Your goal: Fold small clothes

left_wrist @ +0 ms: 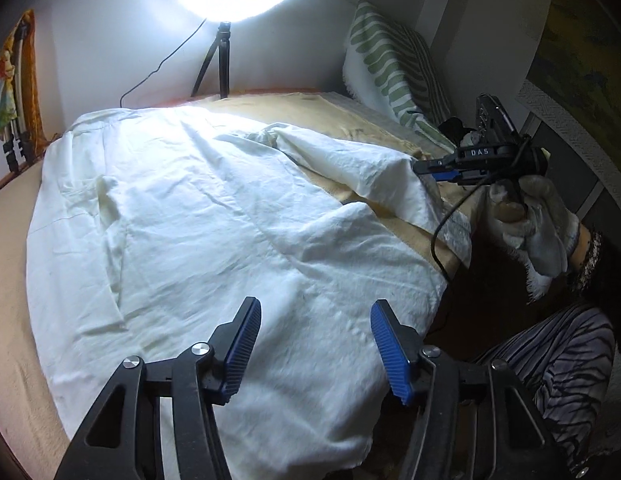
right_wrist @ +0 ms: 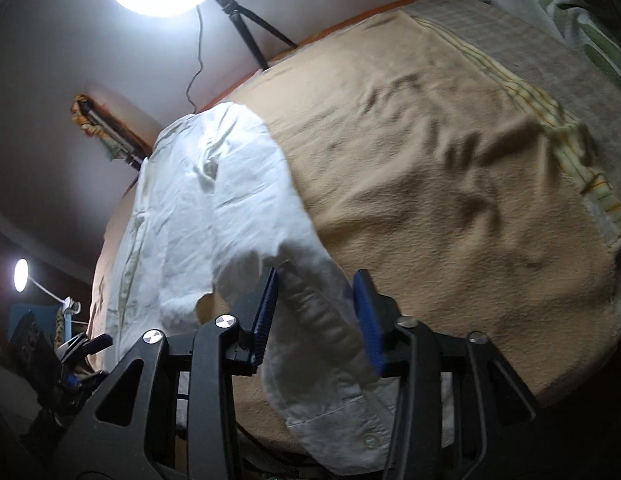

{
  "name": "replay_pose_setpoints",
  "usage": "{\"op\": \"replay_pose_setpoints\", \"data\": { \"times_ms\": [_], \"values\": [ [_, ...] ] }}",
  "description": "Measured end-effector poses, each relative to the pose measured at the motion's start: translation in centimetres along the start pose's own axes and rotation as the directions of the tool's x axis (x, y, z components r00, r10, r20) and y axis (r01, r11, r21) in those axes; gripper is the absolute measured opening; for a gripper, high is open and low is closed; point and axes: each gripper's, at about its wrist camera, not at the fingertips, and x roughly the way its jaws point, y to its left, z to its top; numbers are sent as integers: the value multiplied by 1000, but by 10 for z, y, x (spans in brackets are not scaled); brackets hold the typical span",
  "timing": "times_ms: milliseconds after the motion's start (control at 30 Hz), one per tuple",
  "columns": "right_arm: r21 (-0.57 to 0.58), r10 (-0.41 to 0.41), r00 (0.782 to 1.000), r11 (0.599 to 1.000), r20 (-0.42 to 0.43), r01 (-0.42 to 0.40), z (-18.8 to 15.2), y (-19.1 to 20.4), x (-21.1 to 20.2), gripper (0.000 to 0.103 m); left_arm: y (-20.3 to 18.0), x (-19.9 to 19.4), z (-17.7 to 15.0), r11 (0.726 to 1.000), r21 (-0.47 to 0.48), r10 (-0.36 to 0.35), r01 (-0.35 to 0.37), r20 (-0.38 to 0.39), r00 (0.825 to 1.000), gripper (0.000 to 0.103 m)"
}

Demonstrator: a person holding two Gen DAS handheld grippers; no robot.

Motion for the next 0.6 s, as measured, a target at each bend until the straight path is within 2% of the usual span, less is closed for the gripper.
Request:
{"op": "replay_pose_setpoints", "data": {
  "times_ms": [100, 267, 367, 500, 600],
  "values": [
    [-9, 16, 999, 1000, 40, -16, 2, 15, -8, 7, 3, -1, 1, 1000, -16, 1, -1, 6, 1000, 57],
    [-56, 77, 994, 996, 82, -73, 5, 59, -19, 4, 13, -3, 0, 998, -57, 0, 0, 7, 1000, 52],
    [-87, 91, 993, 993, 76, -84, 4, 89, -17, 4, 15, -7, -2, 998, -61, 7, -7, 12, 1000, 49],
    [-182, 67, 996, 982, 57, -56, -3, 137, -8, 4, 19, -10, -3, 997, -77, 1, 1, 24, 1000, 45],
    [-245, 85, 996, 966, 3, -82, -13, 174, 12, 3, 23, -11, -6, 996, -90, 0, 2, 23, 1000, 44]
  ]
}}
